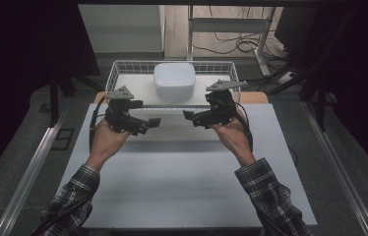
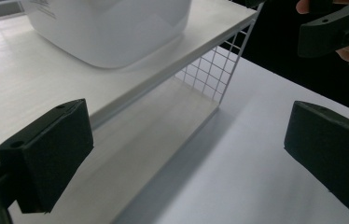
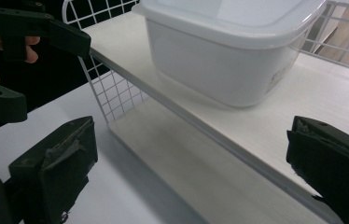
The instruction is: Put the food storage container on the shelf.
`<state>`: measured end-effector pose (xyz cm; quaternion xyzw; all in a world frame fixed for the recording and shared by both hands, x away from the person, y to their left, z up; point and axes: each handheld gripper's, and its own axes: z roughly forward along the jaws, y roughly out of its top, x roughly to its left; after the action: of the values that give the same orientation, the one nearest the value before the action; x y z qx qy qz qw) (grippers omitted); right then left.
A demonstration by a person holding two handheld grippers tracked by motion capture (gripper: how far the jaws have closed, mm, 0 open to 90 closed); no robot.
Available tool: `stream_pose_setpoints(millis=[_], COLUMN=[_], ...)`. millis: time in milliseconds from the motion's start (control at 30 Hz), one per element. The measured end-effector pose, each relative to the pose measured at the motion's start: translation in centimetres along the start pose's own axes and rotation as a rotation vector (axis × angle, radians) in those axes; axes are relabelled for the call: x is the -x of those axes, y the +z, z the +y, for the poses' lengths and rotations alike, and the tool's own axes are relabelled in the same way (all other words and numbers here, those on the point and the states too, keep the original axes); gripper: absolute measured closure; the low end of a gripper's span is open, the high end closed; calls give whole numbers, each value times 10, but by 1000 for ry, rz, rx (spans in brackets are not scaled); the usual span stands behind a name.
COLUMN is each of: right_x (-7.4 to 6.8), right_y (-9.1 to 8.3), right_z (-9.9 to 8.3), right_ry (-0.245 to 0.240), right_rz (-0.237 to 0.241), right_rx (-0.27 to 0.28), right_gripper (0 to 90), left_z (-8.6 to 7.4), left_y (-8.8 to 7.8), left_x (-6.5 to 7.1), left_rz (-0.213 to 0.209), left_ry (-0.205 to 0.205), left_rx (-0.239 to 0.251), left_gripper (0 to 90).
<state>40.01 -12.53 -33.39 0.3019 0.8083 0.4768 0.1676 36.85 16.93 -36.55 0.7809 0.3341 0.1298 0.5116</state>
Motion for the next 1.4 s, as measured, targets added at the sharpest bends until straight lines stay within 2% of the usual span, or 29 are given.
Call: stream_pose_setpoints(millis=[233,500,667,933,1167,1400], right_x=[-5,-11,-16,-23,-30,-33], right_y=[-6,-13,-15,-15,-10,-6], right_z=[-12,-27,-37,-59,-78,-92], right_ry=[-23,-39,-50,-50,-48,-42], right_rz=[8,28,39,78,85,78], right_rx=[-13,-1,-10,4,-18,-29], right_gripper=[2,0,0,0,1,1], left_z=[-10,-26,-38,-58,-75,-96], left_y=[-2,0,5,8,9,12], left_x=[8,19,25,31,36,41], left_rz=[-22,-34,-46,-66,-91,-97], left_ry=[8,16,29,6,-12,-34], left_rx=[21,36,18,29,31,42], left_gripper=[16,15,14,10,14,14])
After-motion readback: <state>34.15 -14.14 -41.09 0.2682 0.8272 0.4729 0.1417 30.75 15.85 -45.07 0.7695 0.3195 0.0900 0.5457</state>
